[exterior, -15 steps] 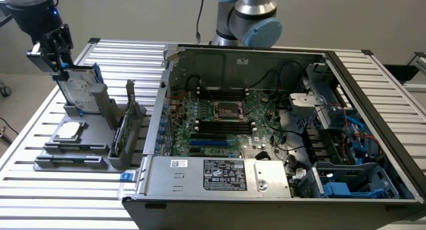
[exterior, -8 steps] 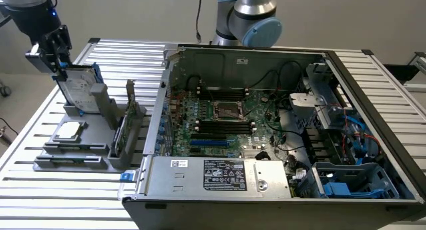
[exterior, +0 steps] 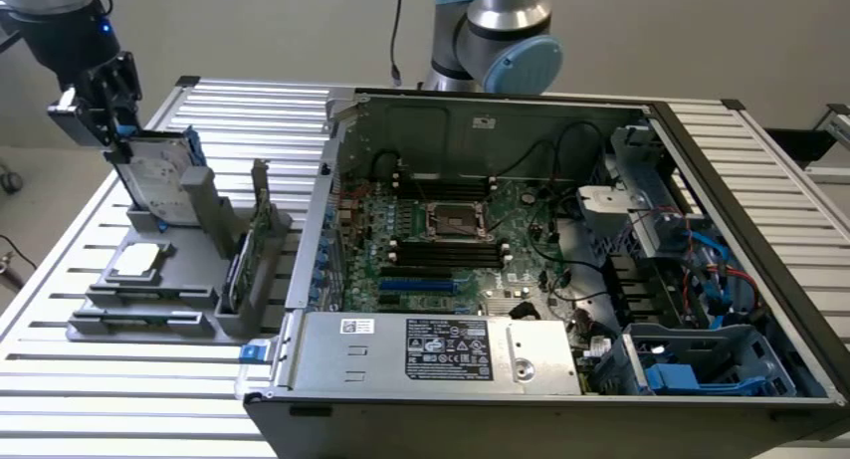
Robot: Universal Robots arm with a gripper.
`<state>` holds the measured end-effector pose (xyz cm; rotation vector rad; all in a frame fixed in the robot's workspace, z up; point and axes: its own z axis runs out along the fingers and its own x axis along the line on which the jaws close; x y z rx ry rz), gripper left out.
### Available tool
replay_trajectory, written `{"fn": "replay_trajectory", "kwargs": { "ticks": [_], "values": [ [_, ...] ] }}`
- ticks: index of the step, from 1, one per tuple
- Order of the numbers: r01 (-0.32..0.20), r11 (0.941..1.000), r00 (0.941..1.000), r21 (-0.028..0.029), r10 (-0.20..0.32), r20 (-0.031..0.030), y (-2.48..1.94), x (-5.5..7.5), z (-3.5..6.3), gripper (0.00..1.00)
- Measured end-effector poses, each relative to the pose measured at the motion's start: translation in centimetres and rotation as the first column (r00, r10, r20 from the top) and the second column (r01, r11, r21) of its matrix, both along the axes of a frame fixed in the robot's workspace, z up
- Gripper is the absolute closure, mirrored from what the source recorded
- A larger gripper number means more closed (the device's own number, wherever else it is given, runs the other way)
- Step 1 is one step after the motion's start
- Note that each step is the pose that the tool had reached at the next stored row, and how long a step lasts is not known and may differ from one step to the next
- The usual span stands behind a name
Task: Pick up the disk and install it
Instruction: 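Pick up the disk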
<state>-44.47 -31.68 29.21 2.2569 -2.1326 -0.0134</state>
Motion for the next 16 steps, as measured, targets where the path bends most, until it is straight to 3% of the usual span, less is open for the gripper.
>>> {"fn": "replay_trajectory", "kwargs": {
  "ticks": [6,16],
  "values": [
    [0.000,1.0000,1.0000,-0.0096,0.000,0.0003,-0.23,0.03,-0.01,0.46],
    [0.000,0.9999,1.0000,-0.0105,0.000,0.0014,-0.37,0.32,-0.01,0.46]
  ]
}}
